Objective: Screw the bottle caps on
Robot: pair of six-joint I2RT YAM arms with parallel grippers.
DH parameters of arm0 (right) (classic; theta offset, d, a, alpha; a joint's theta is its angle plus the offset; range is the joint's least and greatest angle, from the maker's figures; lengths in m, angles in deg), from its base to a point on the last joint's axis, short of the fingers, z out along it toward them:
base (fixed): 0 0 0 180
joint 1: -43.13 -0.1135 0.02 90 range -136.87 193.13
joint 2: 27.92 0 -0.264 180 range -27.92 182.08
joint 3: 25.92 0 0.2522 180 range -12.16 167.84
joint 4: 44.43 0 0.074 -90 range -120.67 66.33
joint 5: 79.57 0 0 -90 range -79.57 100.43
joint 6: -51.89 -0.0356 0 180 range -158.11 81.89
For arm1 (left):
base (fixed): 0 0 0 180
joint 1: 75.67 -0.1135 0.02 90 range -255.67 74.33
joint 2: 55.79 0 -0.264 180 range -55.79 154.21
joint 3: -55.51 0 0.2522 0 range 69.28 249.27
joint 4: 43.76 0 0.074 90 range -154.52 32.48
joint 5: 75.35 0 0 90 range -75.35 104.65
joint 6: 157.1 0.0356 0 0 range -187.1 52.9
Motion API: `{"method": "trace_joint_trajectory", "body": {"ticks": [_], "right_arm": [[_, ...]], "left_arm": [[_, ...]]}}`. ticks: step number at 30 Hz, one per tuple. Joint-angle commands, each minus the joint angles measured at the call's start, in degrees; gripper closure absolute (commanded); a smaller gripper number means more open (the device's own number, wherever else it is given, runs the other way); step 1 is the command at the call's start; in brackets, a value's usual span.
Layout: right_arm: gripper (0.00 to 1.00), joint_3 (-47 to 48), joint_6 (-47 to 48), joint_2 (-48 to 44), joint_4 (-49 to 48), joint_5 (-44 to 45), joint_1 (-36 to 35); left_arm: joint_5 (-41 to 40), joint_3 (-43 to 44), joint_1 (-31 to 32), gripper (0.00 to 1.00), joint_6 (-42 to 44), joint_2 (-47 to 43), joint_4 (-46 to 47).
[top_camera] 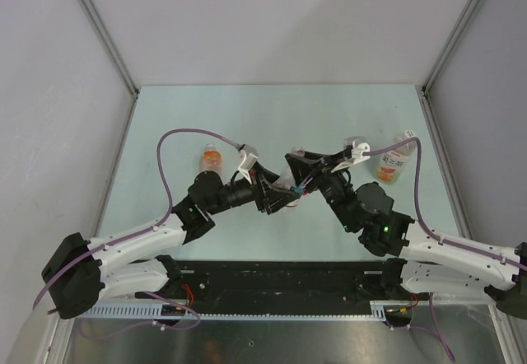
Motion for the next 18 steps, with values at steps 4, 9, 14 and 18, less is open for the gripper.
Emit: {"method": "trace_joint_trajectory", "body": {"ticks": [4, 9, 14, 18], "right_arm": [[0.87, -0.55, -2.75, -4.08, -2.02, 10.15, 0.83], [0.87, -0.84, -4.24, -3.92, -2.18, 10.09, 1.04], [0.80, -0.86, -4.12, -4.86, -1.63, 10.31, 1.15], [0.42, -0.86, -2.73, -6.32, 1.27, 8.60, 1.42]], "left_arm": [[1.97, 1.10, -0.07, 0.39, 0.72, 0.22, 1.75], [4.61, 1.87, -0.01, 0.52, 0.36, 1.18, 2.23], [6.05, 1.88, -0.07, 0.79, 0.54, 1.22, 2.34], [3.79, 0.86, -0.07, 0.92, 2.26, -0.33, 2.33]]}}
